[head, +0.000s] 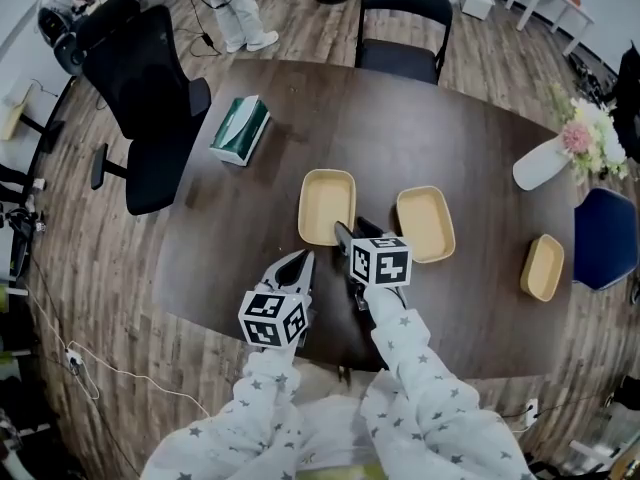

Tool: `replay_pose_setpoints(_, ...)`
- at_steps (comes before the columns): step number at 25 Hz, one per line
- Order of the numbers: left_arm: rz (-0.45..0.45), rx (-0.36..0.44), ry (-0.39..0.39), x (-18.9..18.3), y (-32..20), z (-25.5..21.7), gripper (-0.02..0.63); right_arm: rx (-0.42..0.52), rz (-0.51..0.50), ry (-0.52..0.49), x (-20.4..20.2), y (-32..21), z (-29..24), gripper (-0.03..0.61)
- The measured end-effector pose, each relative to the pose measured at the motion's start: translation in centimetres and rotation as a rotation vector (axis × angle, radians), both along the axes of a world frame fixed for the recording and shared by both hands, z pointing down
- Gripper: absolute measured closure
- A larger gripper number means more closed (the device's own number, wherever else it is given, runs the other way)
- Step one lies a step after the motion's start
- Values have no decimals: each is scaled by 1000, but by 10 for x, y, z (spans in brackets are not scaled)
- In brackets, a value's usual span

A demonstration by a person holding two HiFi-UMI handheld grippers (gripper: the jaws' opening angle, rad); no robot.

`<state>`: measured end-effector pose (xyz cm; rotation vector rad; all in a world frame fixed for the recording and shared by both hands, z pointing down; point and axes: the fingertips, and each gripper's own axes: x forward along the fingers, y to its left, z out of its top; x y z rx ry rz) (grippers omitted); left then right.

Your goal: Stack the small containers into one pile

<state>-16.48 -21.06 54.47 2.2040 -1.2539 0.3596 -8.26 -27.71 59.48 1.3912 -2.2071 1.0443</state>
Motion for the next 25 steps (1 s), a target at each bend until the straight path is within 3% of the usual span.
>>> replay_pose_setpoints(5, 9, -9, 6, -3, -4, 6, 589, -59, 65, 21, 3, -5, 11, 402)
replay_pose_setpoints(9, 24, -3, 11, -4, -7, 4, 589, -81, 100, 53, 4, -9, 15, 509)
replay_pose_setpoints(18, 43, 61, 6, -15, -15, -14, 589, -85, 173, 109, 11, -13, 13, 545)
replay_pose_setpoints(25, 27, 92, 9, -25, -20, -25, 589, -24, 188, 83, 21, -14, -11, 545)
